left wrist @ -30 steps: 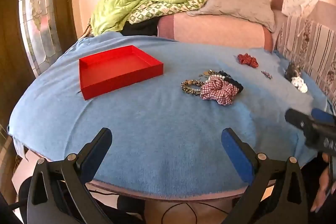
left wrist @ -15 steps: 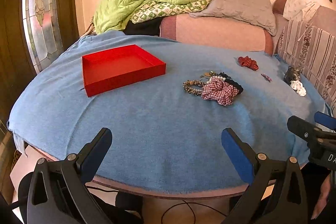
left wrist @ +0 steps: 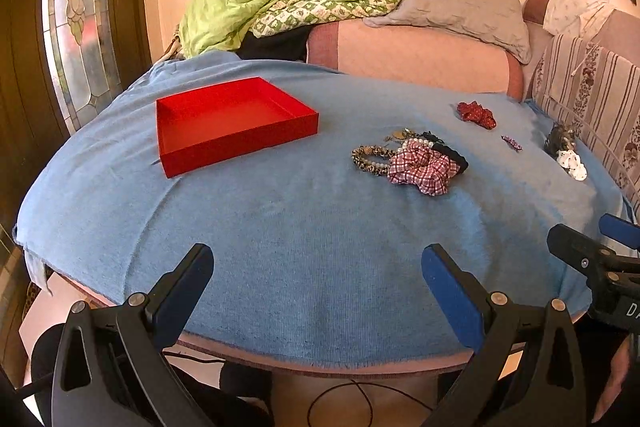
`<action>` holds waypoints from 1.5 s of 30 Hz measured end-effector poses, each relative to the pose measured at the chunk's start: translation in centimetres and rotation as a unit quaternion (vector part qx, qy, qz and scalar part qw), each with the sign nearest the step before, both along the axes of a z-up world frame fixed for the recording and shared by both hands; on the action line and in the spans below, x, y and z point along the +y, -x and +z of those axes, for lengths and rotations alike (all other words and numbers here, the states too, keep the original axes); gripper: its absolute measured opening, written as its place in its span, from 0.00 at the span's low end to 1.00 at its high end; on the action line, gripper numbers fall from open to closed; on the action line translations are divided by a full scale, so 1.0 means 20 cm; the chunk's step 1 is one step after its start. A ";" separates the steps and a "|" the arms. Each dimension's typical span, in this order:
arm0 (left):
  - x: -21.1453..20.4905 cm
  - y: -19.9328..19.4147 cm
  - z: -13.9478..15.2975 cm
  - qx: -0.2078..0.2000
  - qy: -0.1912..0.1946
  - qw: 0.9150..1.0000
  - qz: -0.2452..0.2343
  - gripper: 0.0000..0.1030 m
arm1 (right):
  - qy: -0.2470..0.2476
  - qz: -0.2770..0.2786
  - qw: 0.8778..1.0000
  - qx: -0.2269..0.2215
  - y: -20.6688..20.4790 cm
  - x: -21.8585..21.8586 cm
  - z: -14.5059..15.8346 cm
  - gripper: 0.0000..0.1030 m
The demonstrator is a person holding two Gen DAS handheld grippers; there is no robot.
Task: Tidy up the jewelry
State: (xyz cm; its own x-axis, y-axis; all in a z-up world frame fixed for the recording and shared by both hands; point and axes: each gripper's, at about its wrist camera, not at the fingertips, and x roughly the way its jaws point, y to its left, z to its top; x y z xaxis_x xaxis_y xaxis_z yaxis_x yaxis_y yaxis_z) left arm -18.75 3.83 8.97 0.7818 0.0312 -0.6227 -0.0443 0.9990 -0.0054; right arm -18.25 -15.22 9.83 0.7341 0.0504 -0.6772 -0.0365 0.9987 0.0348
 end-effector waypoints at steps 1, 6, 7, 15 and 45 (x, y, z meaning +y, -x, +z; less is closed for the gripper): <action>0.00 0.00 0.00 0.001 -0.001 1.000 0.000 1.00 | 0.000 0.000 1.000 0.001 0.00 0.00 0.00 1.00; 0.00 -0.01 -0.01 0.005 -0.002 1.000 0.000 1.00 | -0.003 0.002 1.000 0.009 -0.01 0.00 -0.02 1.00; 0.00 -0.01 -0.01 0.006 -0.001 1.000 -0.001 1.00 | -0.004 0.002 1.000 0.010 -0.01 0.00 -0.02 1.00; 0.01 -0.01 -0.03 0.009 0.001 1.000 -0.002 1.00 | -0.006 -0.001 1.000 0.015 -0.02 -0.01 -0.04 1.00; 0.04 -0.06 -0.08 0.030 0.004 1.000 -0.001 1.00 | -0.014 -0.003 0.999 0.035 -0.07 -0.03 -0.10 1.00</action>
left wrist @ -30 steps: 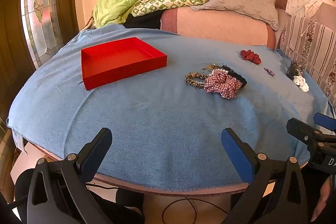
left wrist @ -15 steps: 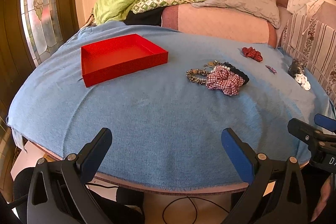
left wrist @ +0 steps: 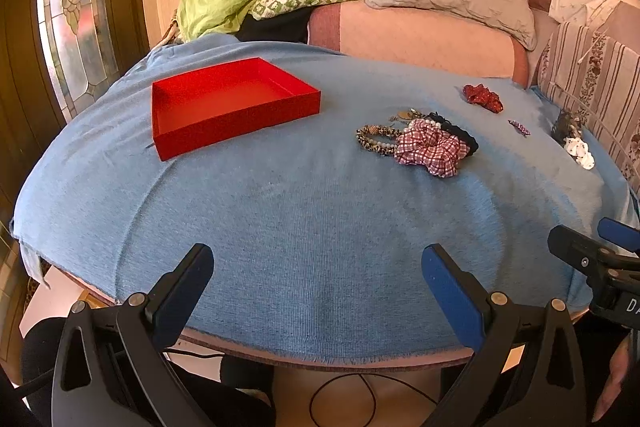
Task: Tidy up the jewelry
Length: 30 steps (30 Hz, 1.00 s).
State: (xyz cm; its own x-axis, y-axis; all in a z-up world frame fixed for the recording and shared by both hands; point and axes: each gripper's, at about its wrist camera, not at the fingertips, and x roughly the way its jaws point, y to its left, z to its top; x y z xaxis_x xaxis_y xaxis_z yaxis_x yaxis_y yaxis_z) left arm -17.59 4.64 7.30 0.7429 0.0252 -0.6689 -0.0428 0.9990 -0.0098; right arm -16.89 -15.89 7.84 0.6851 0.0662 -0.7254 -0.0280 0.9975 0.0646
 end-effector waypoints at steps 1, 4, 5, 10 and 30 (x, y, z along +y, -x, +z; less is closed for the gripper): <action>0.00 0.00 0.00 0.000 0.001 1.000 0.001 1.00 | 0.000 0.000 1.000 0.000 0.00 0.00 0.00 1.00; 0.02 -0.02 0.00 0.002 0.009 1.000 0.000 1.00 | -0.004 -0.002 1.000 -0.001 -0.03 -0.02 0.00 1.00; 0.03 -0.02 0.00 0.002 0.010 1.000 0.000 1.00 | -0.006 -0.003 1.000 -0.001 -0.03 -0.03 0.00 1.00; 0.06 -0.06 -0.01 0.008 0.026 1.000 -0.006 1.00 | -0.018 -0.010 1.000 -0.001 -0.07 -0.07 -0.01 1.00; -0.23 -0.79 -0.06 0.079 0.068 0.987 -0.120 0.77 | -0.039 -0.009 0.999 0.006 -0.19 -0.16 -0.07 0.92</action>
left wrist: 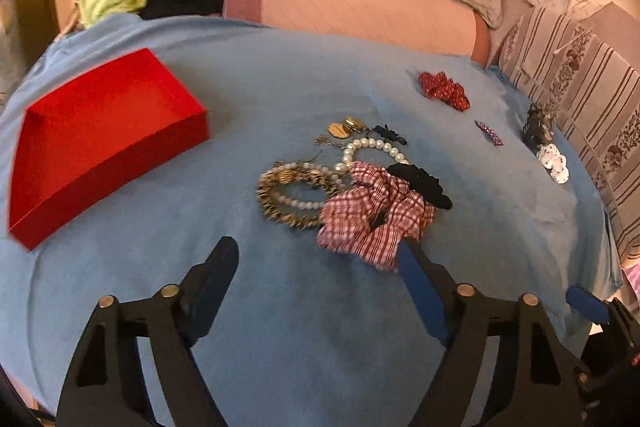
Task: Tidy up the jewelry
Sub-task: 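Grasp the pink plaid scrunchie with the left tool while the right tool grasps a black hair tie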
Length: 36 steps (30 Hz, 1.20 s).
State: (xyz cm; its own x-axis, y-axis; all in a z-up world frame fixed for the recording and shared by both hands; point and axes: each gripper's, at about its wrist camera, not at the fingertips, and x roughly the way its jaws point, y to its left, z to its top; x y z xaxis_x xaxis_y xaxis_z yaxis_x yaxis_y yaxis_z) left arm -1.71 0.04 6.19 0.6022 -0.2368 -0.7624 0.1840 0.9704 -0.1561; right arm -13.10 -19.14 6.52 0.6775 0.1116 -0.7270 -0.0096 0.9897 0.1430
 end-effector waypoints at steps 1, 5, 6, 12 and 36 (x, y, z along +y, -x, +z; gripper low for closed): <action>-0.02 -0.04 -0.02 0.003 -0.001 1.000 -0.006 0.76 | -0.003 -0.001 1.000 0.000 -0.01 -0.01 0.00 0.89; -0.09 -0.13 -0.10 0.021 -0.009 0.999 -0.045 0.45 | -0.021 -0.014 1.000 -0.005 -0.05 -0.05 0.01 0.87; -0.10 -0.14 -0.12 0.029 -0.002 0.998 -0.058 0.26 | -0.025 -0.017 1.000 -0.006 -0.06 -0.05 0.01 0.84; -0.05 -0.11 -0.08 0.007 0.043 0.994 -0.098 0.11 | -0.028 -0.017 0.999 -0.015 -0.16 -0.06 0.05 0.76; 0.24 -0.18 0.04 -0.003 0.085 0.990 -0.110 0.46 | 0.000 0.150 0.987 0.051 -0.69 0.29 -0.18 0.11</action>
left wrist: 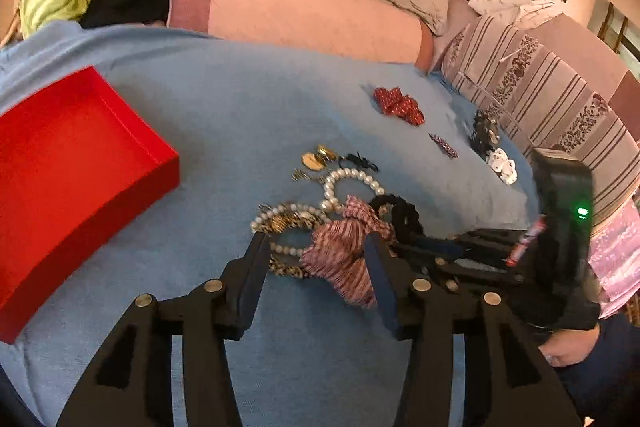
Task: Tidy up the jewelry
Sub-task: 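Grasp the pink plaid scrunchie with the left tool while the right tool grasps a black hair tie, then carry the scrunchie and hair tie with both tools over the red tray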
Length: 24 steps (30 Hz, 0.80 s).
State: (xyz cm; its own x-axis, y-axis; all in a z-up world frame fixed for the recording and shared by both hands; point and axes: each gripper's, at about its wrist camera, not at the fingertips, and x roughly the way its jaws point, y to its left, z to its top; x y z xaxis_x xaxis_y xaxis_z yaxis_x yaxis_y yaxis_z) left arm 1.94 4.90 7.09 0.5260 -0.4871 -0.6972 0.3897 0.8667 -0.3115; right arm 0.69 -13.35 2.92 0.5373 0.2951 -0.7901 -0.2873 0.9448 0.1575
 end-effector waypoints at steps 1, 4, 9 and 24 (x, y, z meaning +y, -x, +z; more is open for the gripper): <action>-0.01 0.00 -0.01 0.001 -0.006 1.000 -0.002 0.46 | -0.008 -0.002 1.000 0.004 -0.01 -0.01 -0.01 0.10; -0.05 -0.01 -0.04 0.002 -0.015 1.000 -0.007 0.46 | -0.028 -0.006 0.999 -0.021 0.03 -0.04 0.05 0.09; -0.18 -0.01 -0.09 -0.002 -0.032 0.999 -0.034 0.45 | -0.074 -0.003 0.997 -0.026 0.07 -0.09 0.08 0.09; -0.17 -0.02 -0.08 -0.020 -0.004 0.999 -0.033 0.03 | -0.111 -0.023 0.993 -0.010 0.07 -0.17 0.08 0.14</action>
State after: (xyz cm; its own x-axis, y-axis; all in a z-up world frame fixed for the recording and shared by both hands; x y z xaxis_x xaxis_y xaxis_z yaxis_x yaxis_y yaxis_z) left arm 2.41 1.40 5.57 0.5205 -0.5156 -0.6807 0.4574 0.8415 -0.2876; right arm -0.74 -16.71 4.52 0.5700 0.4353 -0.6969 -0.2494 0.8998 0.3580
